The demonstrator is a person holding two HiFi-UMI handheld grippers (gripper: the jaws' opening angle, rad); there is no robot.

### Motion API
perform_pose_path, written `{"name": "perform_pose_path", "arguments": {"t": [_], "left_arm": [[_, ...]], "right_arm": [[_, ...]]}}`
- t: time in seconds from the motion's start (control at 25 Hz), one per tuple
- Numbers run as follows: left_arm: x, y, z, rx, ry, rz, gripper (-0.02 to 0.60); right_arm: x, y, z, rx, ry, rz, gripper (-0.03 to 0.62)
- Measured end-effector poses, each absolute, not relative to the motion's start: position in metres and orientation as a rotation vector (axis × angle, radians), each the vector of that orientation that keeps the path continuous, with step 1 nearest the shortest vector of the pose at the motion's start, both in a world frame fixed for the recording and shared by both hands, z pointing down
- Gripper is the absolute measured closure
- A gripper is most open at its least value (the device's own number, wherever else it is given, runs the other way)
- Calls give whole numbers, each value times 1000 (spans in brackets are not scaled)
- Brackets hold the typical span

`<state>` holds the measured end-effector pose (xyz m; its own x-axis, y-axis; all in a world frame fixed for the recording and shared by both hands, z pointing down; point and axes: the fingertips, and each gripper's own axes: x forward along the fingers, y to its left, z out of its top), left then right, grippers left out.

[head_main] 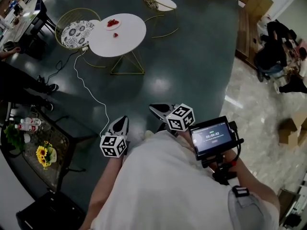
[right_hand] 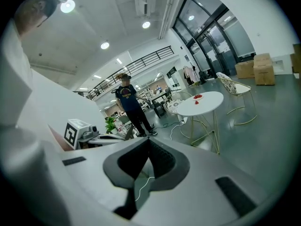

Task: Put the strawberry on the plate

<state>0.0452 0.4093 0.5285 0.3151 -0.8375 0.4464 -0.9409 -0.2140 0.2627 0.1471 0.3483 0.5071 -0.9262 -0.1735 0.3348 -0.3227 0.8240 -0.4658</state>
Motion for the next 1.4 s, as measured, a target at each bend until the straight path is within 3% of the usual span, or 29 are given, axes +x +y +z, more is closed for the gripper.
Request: {"name": "perform_pose_path", "arguments": {"t": [1.4], "left_arm": [[32, 411, 527, 2067, -1588, 261, 574]], "right_arm": [[138, 336, 499, 385, -2699, 747, 586]]}}
